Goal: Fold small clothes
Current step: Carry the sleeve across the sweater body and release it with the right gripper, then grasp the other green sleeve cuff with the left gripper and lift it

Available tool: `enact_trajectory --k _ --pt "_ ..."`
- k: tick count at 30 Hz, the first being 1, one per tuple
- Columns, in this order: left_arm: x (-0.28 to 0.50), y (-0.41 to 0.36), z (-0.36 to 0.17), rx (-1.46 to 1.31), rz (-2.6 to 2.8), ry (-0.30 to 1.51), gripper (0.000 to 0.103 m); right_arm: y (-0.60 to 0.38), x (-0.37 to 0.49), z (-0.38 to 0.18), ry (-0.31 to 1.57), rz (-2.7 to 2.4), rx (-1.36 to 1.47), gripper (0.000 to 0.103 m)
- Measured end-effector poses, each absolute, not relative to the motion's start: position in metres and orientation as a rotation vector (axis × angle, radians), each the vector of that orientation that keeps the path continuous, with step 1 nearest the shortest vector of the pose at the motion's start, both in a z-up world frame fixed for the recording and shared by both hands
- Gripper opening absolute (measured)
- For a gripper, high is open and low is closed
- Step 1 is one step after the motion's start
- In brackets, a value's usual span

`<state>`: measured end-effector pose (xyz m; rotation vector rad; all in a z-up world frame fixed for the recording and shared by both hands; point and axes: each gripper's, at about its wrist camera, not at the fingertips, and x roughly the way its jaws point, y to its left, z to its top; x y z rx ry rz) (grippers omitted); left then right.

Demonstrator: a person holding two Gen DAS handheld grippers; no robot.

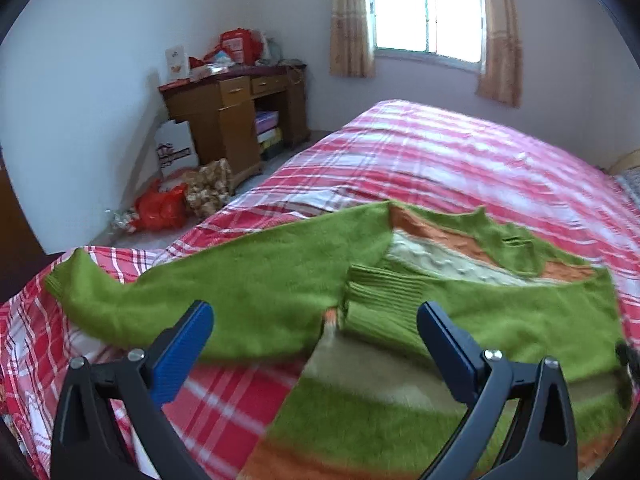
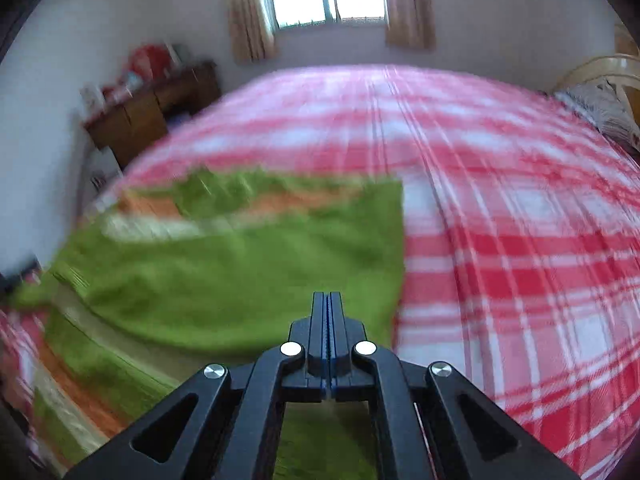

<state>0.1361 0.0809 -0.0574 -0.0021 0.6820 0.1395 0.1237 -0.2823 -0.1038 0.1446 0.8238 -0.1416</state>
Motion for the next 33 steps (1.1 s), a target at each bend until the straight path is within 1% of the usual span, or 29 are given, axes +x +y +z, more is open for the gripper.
enact_trajectory --k 1,2,4,5,9,12,14,17,19,20,21,22,24,25,27,28,29,30,32,33 --pt "0.143 0.079 -0.064 0.019 0.155 0.704 0.103 -0.286 0.124 -0.117 0.854 -0.149 0.153 0.000" --pt "0.155 0.078 -0.077 0.056 0.179 0.756 0.103 -0.289 0.118 -0.121 0.814 -0.136 0.176 0.000" --pt "0.164 0.082 -0.092 0.086 0.186 0.825 0.101 -0.291 0.116 -0.118 0.803 -0.122 0.201 0.000" --pt "0.161 0.088 -0.094 0.068 0.166 0.830 0.101 -0.291 0.117 -0.119 0.806 -0.121 0.204 0.000" --pt "0.134 0.119 -0.075 -0.007 0.185 0.745 0.101 -0.288 0.115 -0.119 0.801 -0.127 0.191 0.000" --pt "0.115 0.164 -0.055 -0.100 0.259 0.677 0.103 -0.291 0.116 -0.119 0.797 -0.123 0.198 0.000" --pt "0.106 0.209 -0.043 -0.205 0.340 0.645 0.103 -0.293 0.116 -0.121 0.796 -0.120 0.205 0.000" --pt "0.101 0.274 -0.038 -0.325 0.528 0.608 0.103 -0.295 0.115 -0.122 0.793 -0.114 0.219 0.000" --pt "0.100 0.318 -0.043 -0.413 0.644 0.601 0.102 -0.296 0.115 -0.122 0.791 -0.111 0.229 0.000" --pt "0.100 0.333 -0.047 -0.445 0.679 0.600 0.099 -0.296 0.115 -0.122 0.790 -0.110 0.231 0.000" --pt "0.101 0.348 -0.052 -0.476 0.711 0.605 0.094 -0.296 0.115 -0.122 0.790 -0.110 0.232 0.000" --pt "0.106 0.367 -0.061 -0.516 0.747 0.635 0.090 -0.296 0.115 -0.122 0.790 -0.111 0.230 0.000" --pt "0.114 0.393 -0.076 -0.599 0.761 0.673 0.078 -0.296 0.115 -0.122 0.790 -0.111 0.228 0.000" --pt "0.111 0.402 -0.081 -0.638 0.760 0.682 0.075 -0.296 0.115 -0.122 0.789 -0.111 0.227 0.000" --pt "0.117 0.419 -0.095 -0.718 0.730 0.708 0.058 -0.296 0.115 -0.122 0.789 -0.110 0.230 0.000" --pt "0.119 0.421 -0.101 -0.755 0.704 0.721 0.054 -0.297 0.115 -0.122 0.789 -0.109 0.232 0.000" --pt "0.121 0.425 -0.107 -0.792 0.676 0.728 0.045 -0.297 0.114 -0.122 0.789 -0.108 0.233 0.000" --pt "0.121 0.427 -0.110 -0.793 0.696 0.721 0.041 -0.297 0.114 -0.122 0.788 -0.107 0.235 0.000" --pt "0.121 0.420 -0.110 -0.763 0.713 0.712 0.037 -0.297 0.114 -0.122 0.788 -0.108 0.234 0.000" --pt "0.120 0.418 -0.110 -0.738 0.717 0.708 0.032 -0.297 0.114 -0.122 0.788 -0.108 0.232 0.000"
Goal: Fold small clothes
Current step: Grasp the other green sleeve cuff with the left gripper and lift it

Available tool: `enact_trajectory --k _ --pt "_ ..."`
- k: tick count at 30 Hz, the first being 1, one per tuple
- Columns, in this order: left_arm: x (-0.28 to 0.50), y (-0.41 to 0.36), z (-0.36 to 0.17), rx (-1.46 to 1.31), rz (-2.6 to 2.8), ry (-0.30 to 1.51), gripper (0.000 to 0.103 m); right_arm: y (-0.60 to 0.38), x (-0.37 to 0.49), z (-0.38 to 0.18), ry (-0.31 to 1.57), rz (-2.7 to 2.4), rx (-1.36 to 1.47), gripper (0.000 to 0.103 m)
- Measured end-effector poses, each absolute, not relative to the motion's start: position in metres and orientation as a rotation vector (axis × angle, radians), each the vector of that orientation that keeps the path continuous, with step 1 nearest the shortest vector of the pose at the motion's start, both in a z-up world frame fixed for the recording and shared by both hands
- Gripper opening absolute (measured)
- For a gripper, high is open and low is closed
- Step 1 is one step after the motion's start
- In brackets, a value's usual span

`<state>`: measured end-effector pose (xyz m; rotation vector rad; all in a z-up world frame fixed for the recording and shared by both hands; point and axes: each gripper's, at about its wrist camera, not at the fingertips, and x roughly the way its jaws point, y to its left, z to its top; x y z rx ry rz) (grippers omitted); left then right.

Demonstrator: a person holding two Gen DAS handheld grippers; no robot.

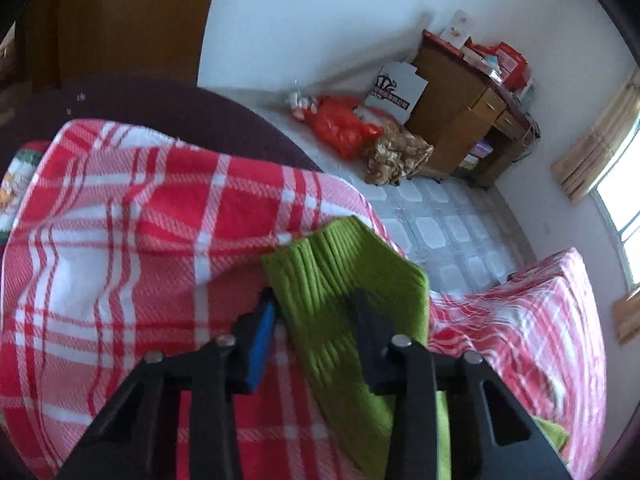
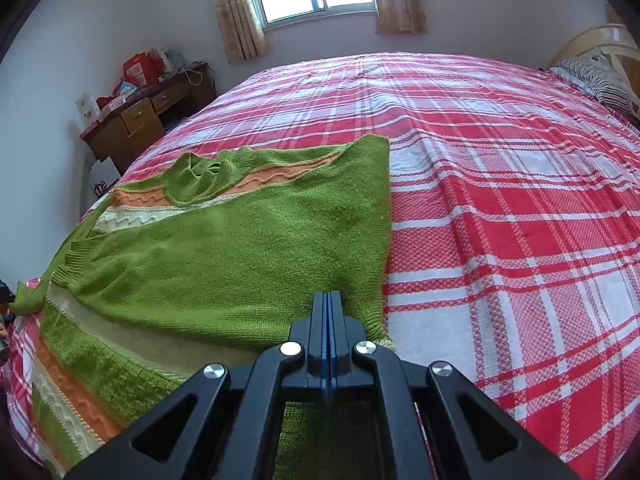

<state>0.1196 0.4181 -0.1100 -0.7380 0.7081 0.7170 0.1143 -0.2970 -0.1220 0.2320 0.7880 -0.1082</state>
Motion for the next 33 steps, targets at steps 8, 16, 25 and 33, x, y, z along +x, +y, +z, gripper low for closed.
enact_trajectory --k 8,16,25,33 --pt "0.121 0.405 -0.093 -0.661 0.650 0.657 0.007 -0.297 0.114 -0.122 0.786 -0.111 0.227 0.000" --pt "0.130 0.293 -0.003 -0.374 0.383 0.470 0.006 -0.296 0.115 -0.122 0.783 -0.110 0.231 0.000" --pt "0.125 0.076 0.005 -0.081 -0.079 0.475 0.006 -0.296 0.114 -0.122 0.782 -0.110 0.229 0.000" --pt "0.129 -0.006 -0.051 0.045 -0.180 0.645 0.009 -0.299 0.113 -0.122 0.775 -0.099 0.250 0.000"
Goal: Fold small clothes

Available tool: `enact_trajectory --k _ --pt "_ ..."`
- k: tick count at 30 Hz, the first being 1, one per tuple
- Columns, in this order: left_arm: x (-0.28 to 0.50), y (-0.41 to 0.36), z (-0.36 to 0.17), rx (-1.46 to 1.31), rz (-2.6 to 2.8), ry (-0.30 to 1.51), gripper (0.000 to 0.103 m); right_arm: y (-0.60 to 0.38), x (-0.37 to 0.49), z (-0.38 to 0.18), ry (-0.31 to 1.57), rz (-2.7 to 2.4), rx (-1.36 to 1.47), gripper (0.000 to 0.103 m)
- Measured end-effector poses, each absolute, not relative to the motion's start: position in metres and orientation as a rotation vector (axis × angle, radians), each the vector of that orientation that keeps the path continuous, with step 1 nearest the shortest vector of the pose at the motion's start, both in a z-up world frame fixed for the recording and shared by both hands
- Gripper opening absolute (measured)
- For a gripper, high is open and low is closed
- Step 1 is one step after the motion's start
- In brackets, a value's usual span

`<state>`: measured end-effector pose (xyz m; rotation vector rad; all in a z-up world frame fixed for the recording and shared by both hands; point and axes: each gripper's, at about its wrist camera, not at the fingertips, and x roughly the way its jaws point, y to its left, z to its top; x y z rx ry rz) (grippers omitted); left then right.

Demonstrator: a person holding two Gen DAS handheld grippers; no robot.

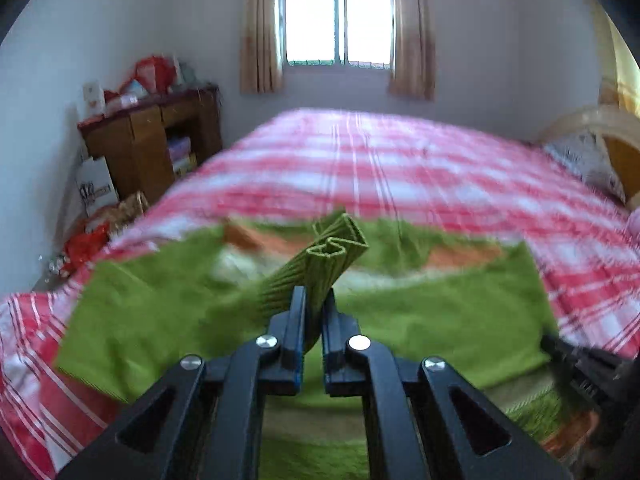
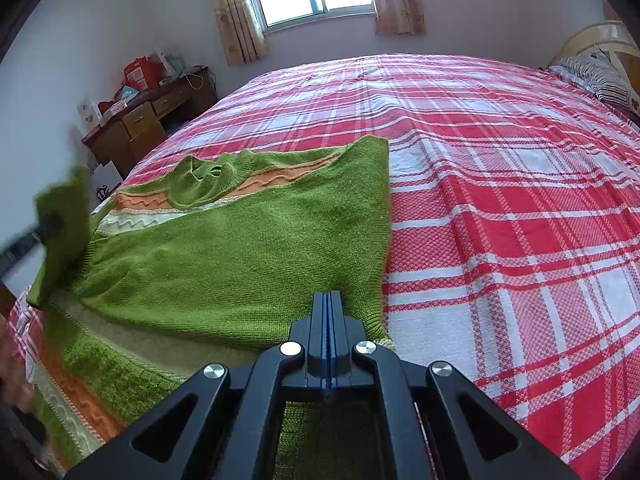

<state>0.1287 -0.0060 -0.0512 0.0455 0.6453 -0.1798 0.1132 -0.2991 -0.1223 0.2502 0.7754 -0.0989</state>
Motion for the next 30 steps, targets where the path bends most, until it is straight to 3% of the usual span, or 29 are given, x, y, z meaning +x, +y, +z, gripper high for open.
enact_trajectory --k 2,4,6,8,14,18,24,30 --pt "0.129 -0.005 -0.061 0.045 -0.205 0.737 0.012 -0.300 0.113 -0.123 0.775 -0.097 0.254 0.000" --pt "0.113 0.003 -0.067 0.024 -0.246 0.787 0.024 -0.301 0.112 -0.123 0.775 -0.094 0.260 0.000" --pt "0.098 0.025 -0.065 -0.025 -0.238 0.788 0.070 -0.302 0.112 -0.123 0.776 -0.092 0.267 0.000" --pt "0.081 0.049 -0.061 -0.066 -0.194 0.730 0.081 -0.303 0.114 -0.123 0.783 -0.084 0.277 0.000" --pt "0.050 0.114 -0.071 -0.130 -0.010 0.644 0.082 -0.300 0.106 -0.095 0.696 -0.017 0.478 0.001" --pt "0.049 0.131 -0.091 -0.193 0.068 0.673 0.082 -0.246 0.130 -0.077 0.697 0.176 0.527 0.001" --pt "0.046 0.135 -0.108 -0.253 0.061 0.680 0.086 -0.173 0.194 -0.113 0.864 0.273 0.510 0.001" --pt "0.045 0.137 -0.110 -0.263 0.027 0.669 0.094 -0.152 0.208 -0.126 0.844 0.250 0.519 0.002"
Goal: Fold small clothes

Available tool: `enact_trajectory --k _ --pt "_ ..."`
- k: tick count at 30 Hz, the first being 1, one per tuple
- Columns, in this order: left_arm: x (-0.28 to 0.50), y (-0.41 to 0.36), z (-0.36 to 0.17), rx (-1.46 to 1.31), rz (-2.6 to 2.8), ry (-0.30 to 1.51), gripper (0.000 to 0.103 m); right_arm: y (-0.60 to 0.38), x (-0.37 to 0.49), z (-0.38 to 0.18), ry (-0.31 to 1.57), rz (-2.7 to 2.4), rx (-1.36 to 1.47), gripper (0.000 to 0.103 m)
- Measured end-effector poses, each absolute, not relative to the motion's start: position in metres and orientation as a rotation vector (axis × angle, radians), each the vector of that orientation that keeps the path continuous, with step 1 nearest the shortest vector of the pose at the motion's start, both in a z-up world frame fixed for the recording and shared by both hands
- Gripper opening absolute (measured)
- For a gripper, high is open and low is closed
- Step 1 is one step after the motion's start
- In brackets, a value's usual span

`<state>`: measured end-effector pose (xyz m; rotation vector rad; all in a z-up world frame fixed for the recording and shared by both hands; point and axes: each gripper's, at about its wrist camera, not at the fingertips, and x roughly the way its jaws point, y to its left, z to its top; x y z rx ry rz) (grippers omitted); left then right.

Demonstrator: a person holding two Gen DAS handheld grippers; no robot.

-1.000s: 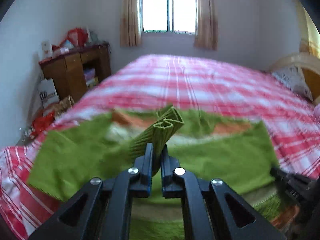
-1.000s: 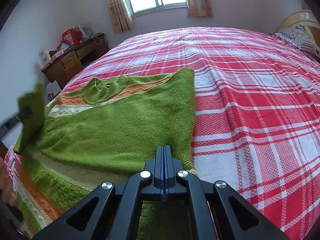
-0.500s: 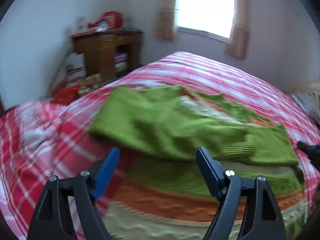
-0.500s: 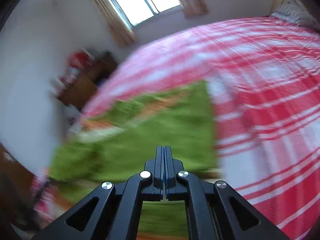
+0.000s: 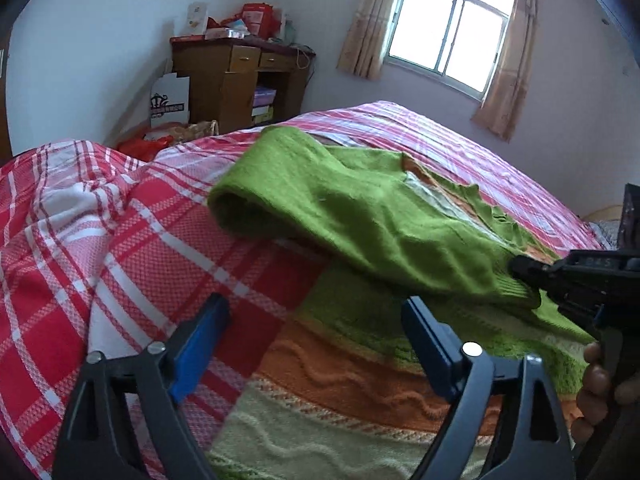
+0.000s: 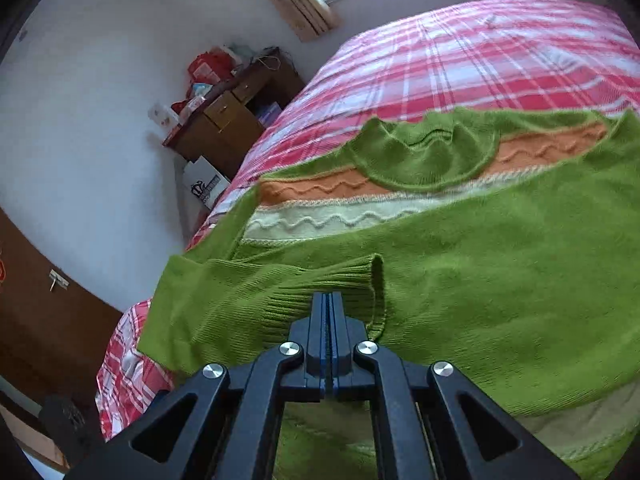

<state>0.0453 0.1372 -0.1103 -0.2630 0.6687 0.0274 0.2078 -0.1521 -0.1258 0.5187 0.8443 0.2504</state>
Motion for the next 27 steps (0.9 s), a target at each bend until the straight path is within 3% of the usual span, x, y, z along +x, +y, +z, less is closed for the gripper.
enact_trajectory --k 1,3,5,7,13,15,16,17,22,27 --pt "0.045 0.136 -0.110 -0.256 0.024 0.669 0.094 -0.152 0.209 -0.128 0.856 0.249 0.523 0.006" --pt "0.048 0.134 -0.111 -0.255 0.021 0.670 0.096 -0.153 0.206 -0.131 0.852 0.266 0.544 0.025" --pt "0.048 0.135 -0.111 -0.262 0.012 0.666 0.097 -0.155 0.201 -0.127 0.817 0.287 0.572 0.066" --pt "0.048 0.136 -0.112 -0.267 0.008 0.664 0.097 -0.154 0.196 -0.119 0.777 0.292 0.585 0.076" --pt "0.050 0.133 -0.112 -0.254 0.006 0.667 0.100 -0.129 0.212 -0.115 0.781 0.173 0.268 0.076" --pt "0.051 0.132 -0.113 -0.248 0.008 0.668 0.101 -0.123 0.223 -0.127 0.829 0.151 0.230 0.070" --pt "0.051 0.131 -0.113 -0.241 0.008 0.671 0.102 -0.120 0.224 -0.126 0.822 0.134 0.210 0.051" --pt "0.052 0.130 -0.113 -0.236 0.008 0.673 0.103 -0.119 0.225 -0.123 0.813 0.146 0.206 0.010" --pt "0.052 0.128 -0.113 -0.229 0.011 0.677 0.103 -0.105 0.228 -0.103 0.805 0.185 0.117 0.007" --pt "0.053 0.125 -0.114 -0.223 0.016 0.680 0.103 -0.119 0.223 -0.028 0.634 0.155 0.081 0.007"
